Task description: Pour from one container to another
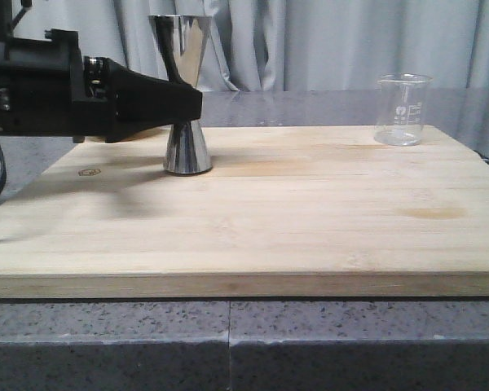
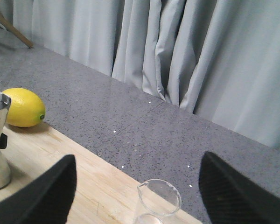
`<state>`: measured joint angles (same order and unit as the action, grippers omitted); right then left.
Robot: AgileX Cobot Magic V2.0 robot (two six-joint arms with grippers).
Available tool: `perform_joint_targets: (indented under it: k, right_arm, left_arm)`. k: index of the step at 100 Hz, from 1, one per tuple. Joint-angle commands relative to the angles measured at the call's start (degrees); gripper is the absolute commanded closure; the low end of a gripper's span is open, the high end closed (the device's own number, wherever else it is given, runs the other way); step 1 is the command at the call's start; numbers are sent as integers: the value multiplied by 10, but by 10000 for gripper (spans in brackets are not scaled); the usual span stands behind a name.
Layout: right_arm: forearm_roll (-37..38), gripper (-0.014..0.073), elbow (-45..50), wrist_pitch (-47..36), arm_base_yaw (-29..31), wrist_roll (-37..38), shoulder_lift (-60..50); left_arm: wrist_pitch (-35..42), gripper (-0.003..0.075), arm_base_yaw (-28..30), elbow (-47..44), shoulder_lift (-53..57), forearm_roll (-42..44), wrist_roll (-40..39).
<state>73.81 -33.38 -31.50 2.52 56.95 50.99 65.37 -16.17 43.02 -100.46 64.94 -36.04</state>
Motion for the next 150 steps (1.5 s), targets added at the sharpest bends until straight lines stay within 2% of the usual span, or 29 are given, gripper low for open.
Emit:
perform_joint_targets:
  k: [1,132,140,150]
  right_arm:
    - [-16,126,-15,-15,4,1,-9]
    - [-16,126,-15,-16,4,1,-9]
    - [-16,126,-15,-16,4,1,-9]
    - [-16,126,-15,-16,4,1,-9]
  left_arm:
    - [101,738,3,13,11,-25,-2]
    - [87,737,3,13,8,-6,4]
    - [87,720,3,13,8,-6,4]
    - [87,650,3,13,8,-6,4]
